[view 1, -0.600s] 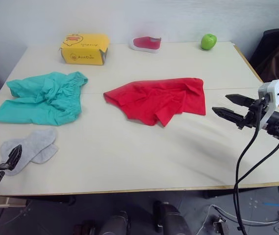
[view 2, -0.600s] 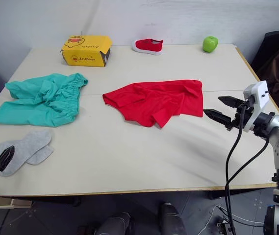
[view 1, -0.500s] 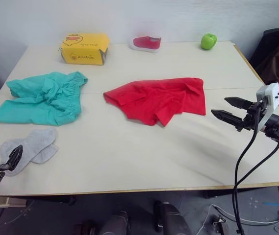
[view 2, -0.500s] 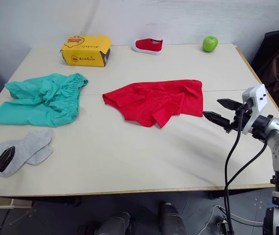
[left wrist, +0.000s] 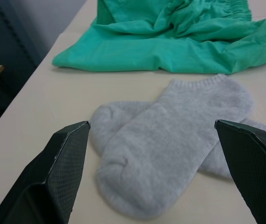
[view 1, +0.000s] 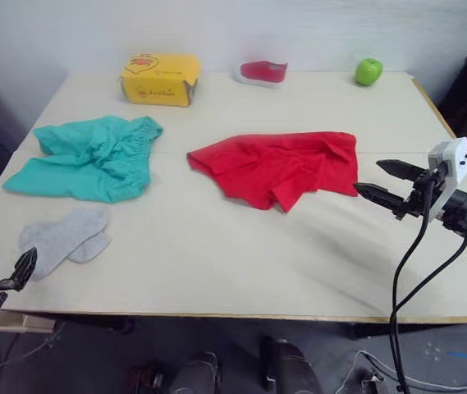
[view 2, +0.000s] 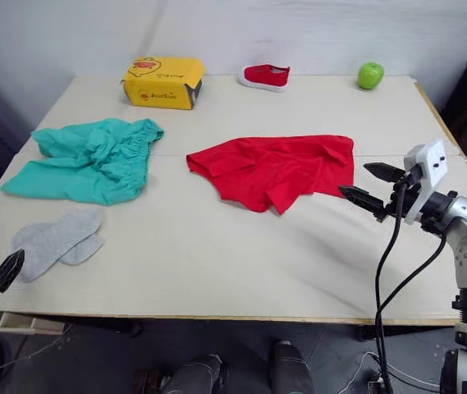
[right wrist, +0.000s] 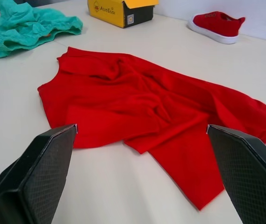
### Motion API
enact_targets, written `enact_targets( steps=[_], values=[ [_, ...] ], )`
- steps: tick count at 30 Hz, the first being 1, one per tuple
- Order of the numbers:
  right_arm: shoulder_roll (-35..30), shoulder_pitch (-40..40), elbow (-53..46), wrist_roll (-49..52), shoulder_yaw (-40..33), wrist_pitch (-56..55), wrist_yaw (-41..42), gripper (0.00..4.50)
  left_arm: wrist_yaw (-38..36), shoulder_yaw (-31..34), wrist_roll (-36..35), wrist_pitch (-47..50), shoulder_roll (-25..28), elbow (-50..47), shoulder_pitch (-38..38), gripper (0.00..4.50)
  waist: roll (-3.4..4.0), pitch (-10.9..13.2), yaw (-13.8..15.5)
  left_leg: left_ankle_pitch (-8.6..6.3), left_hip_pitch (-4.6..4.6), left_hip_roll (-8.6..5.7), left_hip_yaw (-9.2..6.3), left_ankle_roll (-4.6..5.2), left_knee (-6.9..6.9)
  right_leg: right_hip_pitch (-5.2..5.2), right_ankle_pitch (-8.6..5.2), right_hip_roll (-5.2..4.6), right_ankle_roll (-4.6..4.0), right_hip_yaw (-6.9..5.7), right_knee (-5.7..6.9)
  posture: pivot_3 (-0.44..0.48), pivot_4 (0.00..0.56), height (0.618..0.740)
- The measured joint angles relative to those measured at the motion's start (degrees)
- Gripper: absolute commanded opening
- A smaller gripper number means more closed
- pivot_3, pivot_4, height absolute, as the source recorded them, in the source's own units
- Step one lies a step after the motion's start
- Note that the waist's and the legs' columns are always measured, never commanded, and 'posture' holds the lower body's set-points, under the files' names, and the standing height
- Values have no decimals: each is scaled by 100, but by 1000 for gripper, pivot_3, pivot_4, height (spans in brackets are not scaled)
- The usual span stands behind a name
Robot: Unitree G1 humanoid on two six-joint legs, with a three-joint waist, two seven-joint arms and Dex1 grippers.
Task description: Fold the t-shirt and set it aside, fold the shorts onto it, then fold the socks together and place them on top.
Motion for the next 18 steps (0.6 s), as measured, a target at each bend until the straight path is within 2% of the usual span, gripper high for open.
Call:
enact_targets(
  steps=[18],
  values=[
    [-136,77,14,-199,-4,10,-69,4500,-373,-406,18,53,271,292,-445,4472,1,1,9,-12,23,37,60,-4,-6,-6,1,37,0,55,4,0,150,740]
  ],
)
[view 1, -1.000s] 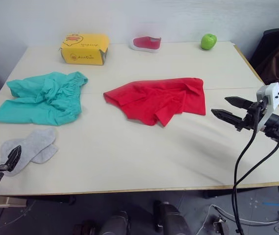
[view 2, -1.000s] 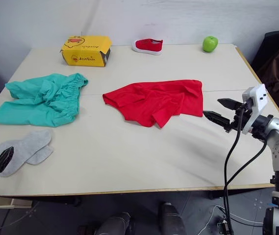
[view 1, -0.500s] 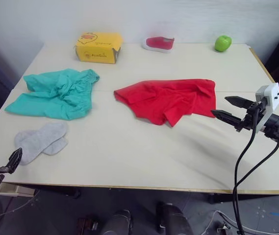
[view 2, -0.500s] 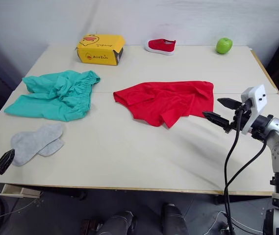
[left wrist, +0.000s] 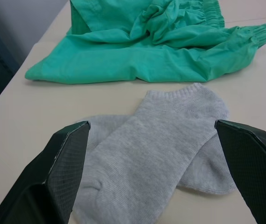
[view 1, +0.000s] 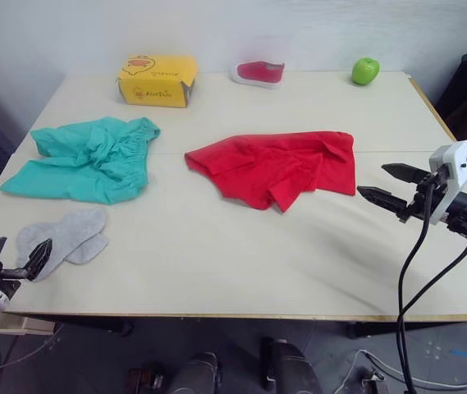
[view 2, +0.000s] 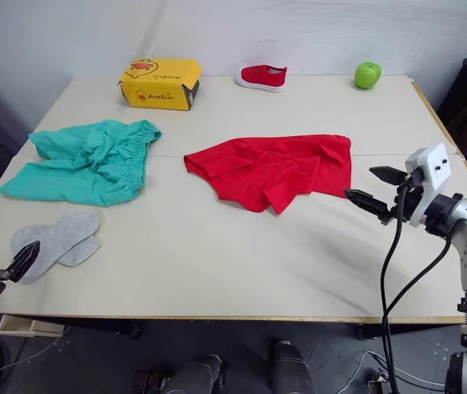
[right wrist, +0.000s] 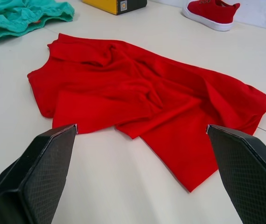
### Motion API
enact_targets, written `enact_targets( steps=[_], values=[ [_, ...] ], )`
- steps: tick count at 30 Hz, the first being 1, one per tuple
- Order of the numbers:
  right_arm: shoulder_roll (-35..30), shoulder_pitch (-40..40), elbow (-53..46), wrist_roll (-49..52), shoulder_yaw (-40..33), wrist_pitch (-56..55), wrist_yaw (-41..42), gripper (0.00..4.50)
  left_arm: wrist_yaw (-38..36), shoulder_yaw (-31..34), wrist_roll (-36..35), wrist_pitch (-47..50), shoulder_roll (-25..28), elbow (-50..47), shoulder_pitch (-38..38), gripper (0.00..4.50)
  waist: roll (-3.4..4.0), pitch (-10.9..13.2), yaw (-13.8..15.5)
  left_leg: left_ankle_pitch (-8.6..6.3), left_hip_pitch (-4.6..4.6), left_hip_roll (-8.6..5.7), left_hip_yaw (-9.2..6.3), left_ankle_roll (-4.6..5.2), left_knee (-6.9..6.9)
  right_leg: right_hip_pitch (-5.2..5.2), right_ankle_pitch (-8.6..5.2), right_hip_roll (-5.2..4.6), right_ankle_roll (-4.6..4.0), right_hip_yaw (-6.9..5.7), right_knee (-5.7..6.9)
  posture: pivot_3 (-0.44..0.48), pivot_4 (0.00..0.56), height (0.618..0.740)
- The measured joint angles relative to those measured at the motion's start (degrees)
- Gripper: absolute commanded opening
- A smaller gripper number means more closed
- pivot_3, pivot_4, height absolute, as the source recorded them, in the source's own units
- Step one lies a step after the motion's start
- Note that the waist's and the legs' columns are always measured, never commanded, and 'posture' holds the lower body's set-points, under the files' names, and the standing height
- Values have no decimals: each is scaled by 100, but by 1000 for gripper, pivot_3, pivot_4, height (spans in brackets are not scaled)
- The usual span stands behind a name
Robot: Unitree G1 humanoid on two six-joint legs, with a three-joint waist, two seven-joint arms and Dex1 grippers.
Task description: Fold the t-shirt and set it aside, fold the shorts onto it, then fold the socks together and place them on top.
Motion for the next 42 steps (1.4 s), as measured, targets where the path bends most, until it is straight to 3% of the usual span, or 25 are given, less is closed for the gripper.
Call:
enact_targets(
  steps=[5,8,10,12,14,17,22,27,31,39,42],
  values=[
    [-129,21,-227,-236,266,4,54,4500,-930,-1141,76,65,836,-140,-425,4472,0,0,29,-3,0,-2,3,4,2,1,2,-2,2,3,-1,0,150,740],
    [-183,-309,-126,-707,816,-154,80,4500,-1693,-2427,396,-139,1367,-65,-1482,4472,2,1,10,-3,2,-5,10,3,3,0,4,-2,3,8,4,0,150,740],
    [-219,-647,195,-1124,1192,-342,59,4500,-2071,-3229,595,-286,1361,130,-2397,4472,3,1,-9,-2,3,-5,15,3,2,-6,4,0,4,10,7,0,150,740],
    [-248,-975,630,-1624,1559,-579,-26,4500,-2381,-3914,876,-412,1122,650,-3357,4472,4,2,-10,-1,-2,-5,22,2,4,-15,4,6,4,10,8,0,150,740],
    [-141,-1564,1381,-2410,2166,-967,-272,4500,-2819,-4874,1359,-735,436,1651,-4856,4472,1,4,0,2,-10,-8,26,2,20,-16,7,9,9,7,13,0,150,740],
    [63,-1989,2002,-3024,2653,-1370,-424,4500,-3126,-5740,1912,-1372,-532,2876,-6124,4472,0,3,-15,1,-23,-6,31,2,16,-28,8,13,12,11,25,0,150,740],
    [178,-2289,2516,-3465,2833,-1688,-532,4500,-3145,-6397,2680,-2488,-1775,5050,-7366,4472,-9,4,-83,3,-132,-10,100,7,33,-184,13,11,19,-4,73,0,150,740],
    [282,-2443,2750,-3621,2855,-1686,-685,4500,-3139,-6723,3309,-3664,-2412,6680,-8115,4472,-13,7,-156,3,-167,-9,109,6,85,-216,15,10,20,3,117,0,150,740],
    [397,-2505,2939,-3670,2820,-1659,-809,4500,-2854,-6822,3852,-4201,-2647,7694,-8544,4472,-17,9,-137,14,-164,-16,108,3,112,-208,36,6,16,53,119,0,150,740],
    [634,-2834,3468,-3915,2801,-1831,-969,4500,-2316,-6815,4436,-4502,-2722,8453,-8714,4472,-20,8,-149,16,-165,-17,118,5,112,-216,40,9,20,72,139,0,150,740],
    [718,-2944,3708,-3987,2800,-1963,-1065,4500,-2096,-6753,4541,-4429,-2793,8536,-8783,3914,-22,6,-151,16,-163,-19,118,6,112,-214,41,8,22,74,142,0,150,740]
  ],
)
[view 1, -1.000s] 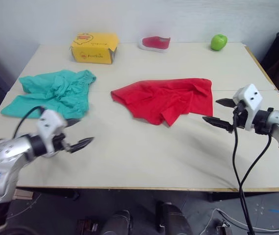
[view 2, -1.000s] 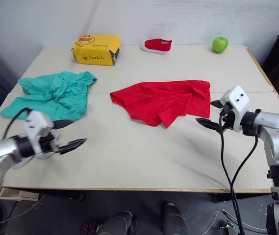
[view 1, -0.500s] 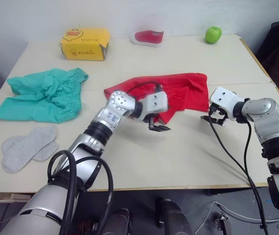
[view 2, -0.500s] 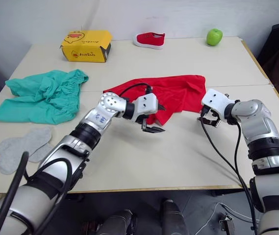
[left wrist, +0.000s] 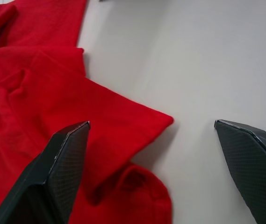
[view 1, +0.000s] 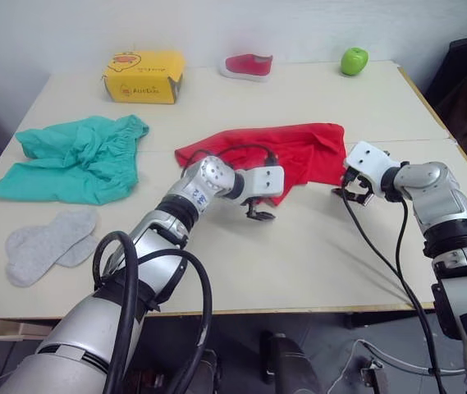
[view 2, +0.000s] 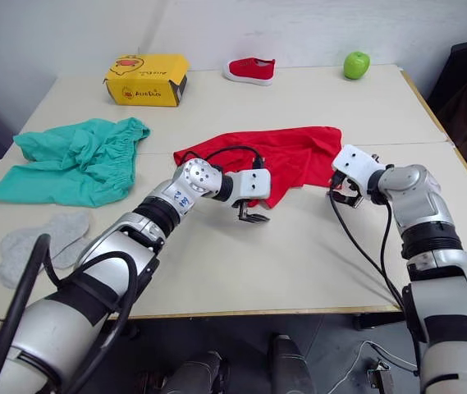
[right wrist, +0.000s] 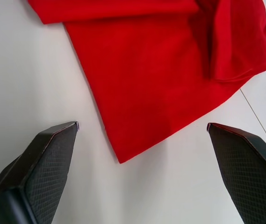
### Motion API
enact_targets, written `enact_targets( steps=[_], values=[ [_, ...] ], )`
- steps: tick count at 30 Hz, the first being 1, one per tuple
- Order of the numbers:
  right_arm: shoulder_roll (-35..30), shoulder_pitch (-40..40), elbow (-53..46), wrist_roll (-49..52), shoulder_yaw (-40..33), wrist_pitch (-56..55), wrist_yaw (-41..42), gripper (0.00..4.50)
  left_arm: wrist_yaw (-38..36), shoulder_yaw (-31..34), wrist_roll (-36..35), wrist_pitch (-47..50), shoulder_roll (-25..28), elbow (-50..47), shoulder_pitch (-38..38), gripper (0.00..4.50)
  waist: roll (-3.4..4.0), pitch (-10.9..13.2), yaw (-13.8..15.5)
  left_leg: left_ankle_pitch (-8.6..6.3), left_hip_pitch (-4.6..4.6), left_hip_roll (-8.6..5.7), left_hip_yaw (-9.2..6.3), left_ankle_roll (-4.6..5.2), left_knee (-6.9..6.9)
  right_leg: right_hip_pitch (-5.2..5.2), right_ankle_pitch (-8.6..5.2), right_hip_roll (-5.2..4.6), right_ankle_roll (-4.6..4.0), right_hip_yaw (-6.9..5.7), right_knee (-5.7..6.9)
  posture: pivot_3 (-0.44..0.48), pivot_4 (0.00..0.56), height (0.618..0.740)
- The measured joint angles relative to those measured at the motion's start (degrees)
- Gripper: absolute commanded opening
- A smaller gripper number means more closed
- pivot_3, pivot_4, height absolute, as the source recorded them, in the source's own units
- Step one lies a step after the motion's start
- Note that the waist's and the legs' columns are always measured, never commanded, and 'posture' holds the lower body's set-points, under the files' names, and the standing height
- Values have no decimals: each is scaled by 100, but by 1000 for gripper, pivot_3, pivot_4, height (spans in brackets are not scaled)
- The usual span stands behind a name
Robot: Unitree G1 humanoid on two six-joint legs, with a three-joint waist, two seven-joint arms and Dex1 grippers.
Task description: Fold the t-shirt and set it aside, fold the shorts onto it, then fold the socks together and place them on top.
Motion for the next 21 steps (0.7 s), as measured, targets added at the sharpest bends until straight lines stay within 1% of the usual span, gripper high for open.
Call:
enact_targets(
  steps=[2,3,6,10,11,12,13,14,15,18,21],
  values=[
    [71,-106,207,-69,5,-117,-77,4113,196,59,43,101,-110,135,-11,3353,-1,-1,-9,0,1,0,1,0,0,0,0,0,0,1,4,0,150,740],
    [106,-135,295,-86,10,-164,-115,3889,263,90,52,140,-152,160,-11,3000,-2,-1,-9,0,1,0,1,0,0,0,0,0,0,1,4,0,150,740],
    [188,-152,420,-130,42,-289,-201,2845,365,193,60,222,-188,175,-11,2023,-2,-1,-10,0,1,0,2,0,1,0,0,0,0,2,7,0,150,740],
    [258,-152,540,-180,62,-392,-275,1542,384,212,103,268,-186,190,-10,879,-3,-2,-1,0,1,-2,2,0,4,0,1,-1,1,2,8,0,150,740],
    [268,-152,566,-185,71,-409,-292,1123,399,217,115,275,-187,193,-10,496,-3,-2,-1,0,1,-2,2,1,4,0,1,-1,1,2,9,0,150,740],
    [268,-152,592,-197,98,-444,-316,869,423,231,125,293,-187,196,-10,256,-3,-2,-2,0,1,-3,2,1,4,0,1,-1,1,3,9,0,150,740],
    [268,-149,610,-237,125,-490,-339,462,440,258,133,310,-186,199,-10,0,-3,-2,-1,1,0,-3,2,1,5,0,1,-1,1,2,9,0,150,740],
    [268,-145,619,-267,147,-505,-358,169,458,280,137,317,-185,205,-10,0,-3,-2,-1,1,0,-3,2,1,5,0,1,-2,1,3,10,0,150,740],
    [268,-137,622,-296,165,-511,-373,36,468,309,137,318,-185,213,-10,0,-3,-2,6,1,-1,-4,1,2,5,0,1,-3,1,2,9,0,150,740],
    [250,-90,583,-305,163,-548,-404,36,363,451,103,350,-176,216,-10,0,-3,-2,11,2,-2,-7,0,3,6,0,1,-7,2,0,8,0,150,740],
    [140,67,389,-304,162,-633,-387,36,16,688,-72,417,-137,169,5,0,-3,-2,23,2,-5,-8,-5,3,6,-1,1,-9,2,-5,8,0,150,740]
  ],
)
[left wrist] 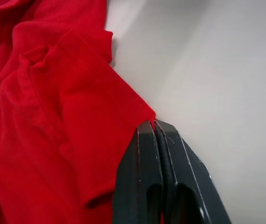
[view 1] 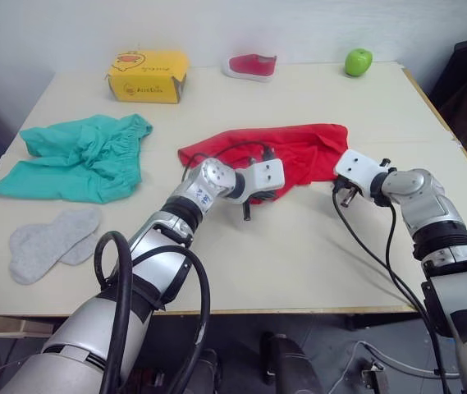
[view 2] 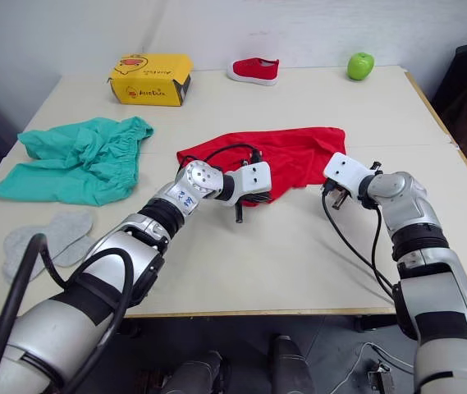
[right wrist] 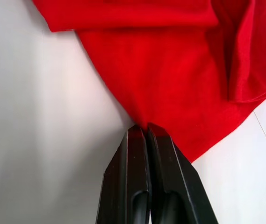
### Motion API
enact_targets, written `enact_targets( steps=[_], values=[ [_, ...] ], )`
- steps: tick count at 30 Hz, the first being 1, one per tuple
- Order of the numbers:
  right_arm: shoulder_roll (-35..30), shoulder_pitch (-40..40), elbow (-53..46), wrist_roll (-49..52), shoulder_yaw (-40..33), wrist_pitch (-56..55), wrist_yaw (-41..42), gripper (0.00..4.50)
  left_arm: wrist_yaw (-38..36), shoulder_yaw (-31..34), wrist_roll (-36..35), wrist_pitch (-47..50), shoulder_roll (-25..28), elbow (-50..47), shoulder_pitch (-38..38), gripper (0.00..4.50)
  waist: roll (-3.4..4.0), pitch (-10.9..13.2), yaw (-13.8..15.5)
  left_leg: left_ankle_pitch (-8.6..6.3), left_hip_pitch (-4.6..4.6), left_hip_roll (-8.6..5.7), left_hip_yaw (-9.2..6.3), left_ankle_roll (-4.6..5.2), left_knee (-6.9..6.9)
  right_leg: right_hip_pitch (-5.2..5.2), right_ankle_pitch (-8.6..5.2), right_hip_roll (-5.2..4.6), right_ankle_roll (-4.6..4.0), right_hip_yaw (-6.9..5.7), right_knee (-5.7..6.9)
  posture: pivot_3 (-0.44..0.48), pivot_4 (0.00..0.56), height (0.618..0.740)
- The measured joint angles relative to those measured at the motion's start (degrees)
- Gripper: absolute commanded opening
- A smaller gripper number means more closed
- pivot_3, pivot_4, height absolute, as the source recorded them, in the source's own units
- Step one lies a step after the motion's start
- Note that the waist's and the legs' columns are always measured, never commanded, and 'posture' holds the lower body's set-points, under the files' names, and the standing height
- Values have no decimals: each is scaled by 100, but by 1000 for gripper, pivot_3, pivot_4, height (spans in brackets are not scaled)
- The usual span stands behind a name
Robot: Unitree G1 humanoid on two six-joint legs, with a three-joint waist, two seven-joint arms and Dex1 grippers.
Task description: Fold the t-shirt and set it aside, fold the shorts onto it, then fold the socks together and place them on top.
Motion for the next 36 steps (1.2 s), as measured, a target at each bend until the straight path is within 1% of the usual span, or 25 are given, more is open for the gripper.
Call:
enact_targets(
  steps=[2,4,7,9,11,14,17,20,23,27,30,34,36],
  values=[
    [-163,210,-294,4,-4,-73,95,36,-486,209,-241,83,83,-191,78,0,0,0,10,0,-6,0,-3,0,0,-2,0,-2,0,-4,-4,0,150,740],
    [-382,499,-674,40,-27,-198,259,36,-1104,376,-530,221,289,-621,300,0,0,0,0,0,-8,0,-4,0,-1,-4,0,-2,0,-5,-6,0,150,740],
    [-703,931,-1221,155,-131,-258,523,36,-1995,512,-917,783,699,-1565,817,0,0,0,-19,0,-9,1,-4,0,1,-5,0,-1,0,-5,-4,0,150,740],
    [-944,1341,-1759,307,-242,-312,797,36,-2680,531,-1311,1460,1119,-2810,1422,0,1,0,-27,0,-10,6,-4,0,0,-6,0,2,0,-3,-3,0,150,740],
    [-1209,1772,-2251,512,-373,-383,1083,36,-3275,558,-1699,2170,1719,-4006,2057,0,1,0,-45,-1,-9,10,-3,-1,-2,-9,0,8,-1,1,-2,0,150,740],
    [-1556,2384,-2821,829,-641,-483,1469,36,-3848,639,-2143,2975,2571,-5359,2819,0,1,-1,-40,-1,-6,13,-2,-2,3,-8,0,11,-1,3,2,0,150,740],
    [-1768,2859,-3380,1229,-923,-455,1820,36,-3931,750,-2586,3676,3160,-6295,3363,0,2,-1,-19,-2,-1,11,-2,-1,11,3,0,11,-2,4,0,0,150,740],
    [-1934,3238,-3883,1714,-1244,-252,2161,36,-3928,937,-2930,4083,3660,-6890,3831,0,2,-1,0,-4,2,11,-3,2,8,7,0,10,-2,4,-2,0,150,740],
    [-2077,3545,-4121,2148,-1579,-57,2474,36,-3914,1160,-3149,4346,4063,-7191,4229,0,1,-1,2,-4,2,12,-3,3,6,8,0,10,-2,3,-7,0,150,740],
    [-2236,3965,-4328,2485,-1896,114,2724,36,-3781,1431,-3375,4531,4431,-7534,4808,0,2,-1,3,-5,8,14,-2,4,0,12,-1,10,-3,4,-10,0,150,740],
    [-2389,4544,-4545,2670,-2122,204,2974,36,-3666,1676,-3488,4612,4697,-7604,5212,0,2,-1,25,-6,8,15,-2,7,0,14,-1,11,-3,4,-21,0,150,740],
    [-2508,5389,-4785,2781,-2402,110,3270,36,-3642,2000,-3745,4772,5107,-8002,5917,0,2,-1,70,-12,17,17,2,11,-5,19,-1,11,-4,9,-25,0,150,740],
    [-2519,5651,-4784,2780,-2516,25,3328,36,-3646,2101,-3848,4823,5247,-8160,6260,0,2,0,76,-14,30,17,12,14,-8,27,-2,12,-5,16,-33,0,150,740]
  ],
)
